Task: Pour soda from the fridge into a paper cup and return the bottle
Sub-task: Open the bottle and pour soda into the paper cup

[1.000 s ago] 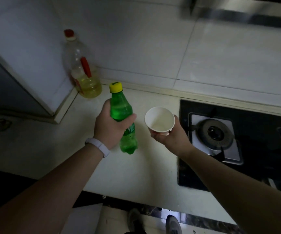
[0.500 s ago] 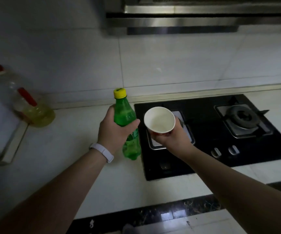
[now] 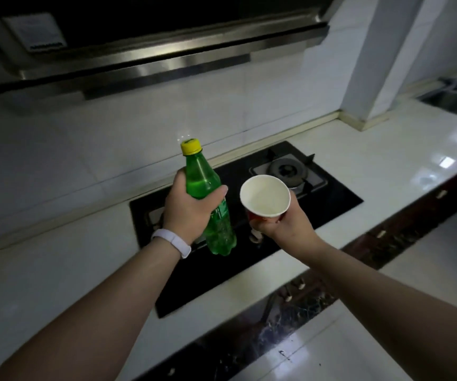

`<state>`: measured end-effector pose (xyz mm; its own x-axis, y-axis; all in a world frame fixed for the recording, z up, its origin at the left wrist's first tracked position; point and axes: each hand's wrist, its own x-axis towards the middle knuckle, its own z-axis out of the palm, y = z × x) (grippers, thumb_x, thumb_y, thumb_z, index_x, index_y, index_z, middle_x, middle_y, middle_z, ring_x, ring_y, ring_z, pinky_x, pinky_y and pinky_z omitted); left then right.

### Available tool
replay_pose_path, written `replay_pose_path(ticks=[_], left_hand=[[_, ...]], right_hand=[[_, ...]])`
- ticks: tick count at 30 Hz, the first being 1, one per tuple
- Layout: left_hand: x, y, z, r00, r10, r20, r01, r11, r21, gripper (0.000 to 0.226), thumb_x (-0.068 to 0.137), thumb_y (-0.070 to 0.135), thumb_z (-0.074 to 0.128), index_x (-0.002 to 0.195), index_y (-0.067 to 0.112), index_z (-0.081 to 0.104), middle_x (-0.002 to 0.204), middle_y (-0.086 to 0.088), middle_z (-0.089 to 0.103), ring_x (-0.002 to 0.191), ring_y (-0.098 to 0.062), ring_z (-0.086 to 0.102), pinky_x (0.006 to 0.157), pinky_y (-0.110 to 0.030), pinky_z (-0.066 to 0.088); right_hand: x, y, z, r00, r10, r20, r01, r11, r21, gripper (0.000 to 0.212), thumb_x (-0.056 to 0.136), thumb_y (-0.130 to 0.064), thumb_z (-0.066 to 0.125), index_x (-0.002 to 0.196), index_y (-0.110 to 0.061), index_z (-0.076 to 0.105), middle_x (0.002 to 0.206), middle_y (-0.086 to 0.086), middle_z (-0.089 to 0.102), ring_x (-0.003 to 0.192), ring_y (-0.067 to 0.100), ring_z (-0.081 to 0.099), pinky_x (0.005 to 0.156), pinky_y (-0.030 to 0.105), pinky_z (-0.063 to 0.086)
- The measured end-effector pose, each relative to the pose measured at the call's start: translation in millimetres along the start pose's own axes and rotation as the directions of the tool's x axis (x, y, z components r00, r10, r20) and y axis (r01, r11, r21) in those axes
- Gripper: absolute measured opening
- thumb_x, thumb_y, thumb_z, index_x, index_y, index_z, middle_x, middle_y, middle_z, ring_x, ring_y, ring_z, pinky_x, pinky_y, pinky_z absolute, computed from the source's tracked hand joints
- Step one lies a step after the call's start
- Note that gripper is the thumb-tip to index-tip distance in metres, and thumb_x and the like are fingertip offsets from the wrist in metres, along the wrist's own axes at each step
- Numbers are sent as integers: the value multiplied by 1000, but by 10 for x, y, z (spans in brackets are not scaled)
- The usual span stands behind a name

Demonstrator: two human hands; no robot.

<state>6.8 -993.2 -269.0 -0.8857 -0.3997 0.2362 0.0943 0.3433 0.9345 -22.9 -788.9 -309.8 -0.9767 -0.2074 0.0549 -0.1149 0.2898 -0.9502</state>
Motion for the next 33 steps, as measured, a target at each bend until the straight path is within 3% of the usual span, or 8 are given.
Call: replay_pose_path(ticks=[4, 7, 10, 16, 18, 20, 22, 33], left_hand=[[-67, 269, 769, 995, 46, 89, -44, 999, -28, 37, 72, 24, 86, 96, 27, 58, 87, 8, 70, 76, -4, 67, 65, -19, 51], [-162, 459, 1333, 985, 70, 159, -65, 997, -35, 36, 71, 24, 86, 92, 30, 57, 85, 9, 69, 74, -2, 66, 64, -22, 50], [-272, 622, 1874, 971, 62, 232, -45, 996, -78, 36, 71, 24, 86, 94, 30, 58, 85, 9, 69, 74, -2, 67, 65, -23, 50], [-466, 948, 2659, 924, 123, 361, -83, 989, -126, 38, 74, 20, 84, 94, 31, 55, 88, 8, 66, 71, 6, 63, 59, -10, 48], [-485, 1040, 2838, 911, 143, 387, -96, 986, -138, 38, 74, 20, 85, 95, 31, 55, 87, 8, 66, 71, 6, 63, 60, -10, 49], [-476, 1107, 3011, 895, 155, 419, -105, 984, -141, 40, 73, 24, 86, 99, 27, 57, 89, 5, 67, 74, -1, 65, 66, -20, 53], [-460, 1169, 3181, 878, 154, 454, -97, 984, -146, 40, 72, 25, 86, 101, 24, 57, 89, 3, 68, 76, -7, 67, 69, -30, 56], [-28, 1111, 4229, 793, 137, 594, -19, 980, -200, 37, 70, 34, 85, 94, 37, 57, 82, 13, 68, 78, -11, 68, 75, -41, 58]], right_hand=[[-99, 151, -716, 996, -22, -87, 22, 1000, 6, 76, 69, -13, 84, 122, -37, 35, 113, -24, 48, 97, -16, 48, 71, -2, 37], [-189, 291, -1241, 987, -12, -162, 10, 1000, -9, 75, 69, -14, 84, 117, -45, 35, 121, -12, 49, 102, -16, 47, 75, -2, 37], [-337, 428, -1749, 963, -3, -268, 4, 1000, 3, 75, 67, -12, 85, 122, -31, 38, 122, -5, 52, 105, -6, 51, 76, 2, 40], [-577, 723, -2525, 905, 49, -423, -45, 999, 20, 77, 63, -28, 88, 127, -23, 45, 119, -1, 59, 110, 11, 59, 92, 40, 52], [-643, 752, -2682, 876, 65, -478, -46, 998, 52, 76, 64, -24, 88, 126, -26, 43, 119, -4, 58, 109, 3, 58, 91, 31, 52], [-695, 752, -2800, 841, 75, -536, -37, 996, 81, 75, 67, -17, 87, 126, -25, 41, 114, -12, 56, 103, -11, 54, 82, 11, 48], [-703, 773, -2911, 810, 80, -581, -43, 996, 77, 76, 67, -14, 86, 127, -23, 40, 112, -19, 53, 97, -21, 51, 75, 3, 43], [-391, 1003, -3566, 718, 167, -676, -156, 985, 77, 78, 66, -25, 87, 129, -29, 42, 114, -14, 60, 104, -3, 57, 78, 14, 47]])
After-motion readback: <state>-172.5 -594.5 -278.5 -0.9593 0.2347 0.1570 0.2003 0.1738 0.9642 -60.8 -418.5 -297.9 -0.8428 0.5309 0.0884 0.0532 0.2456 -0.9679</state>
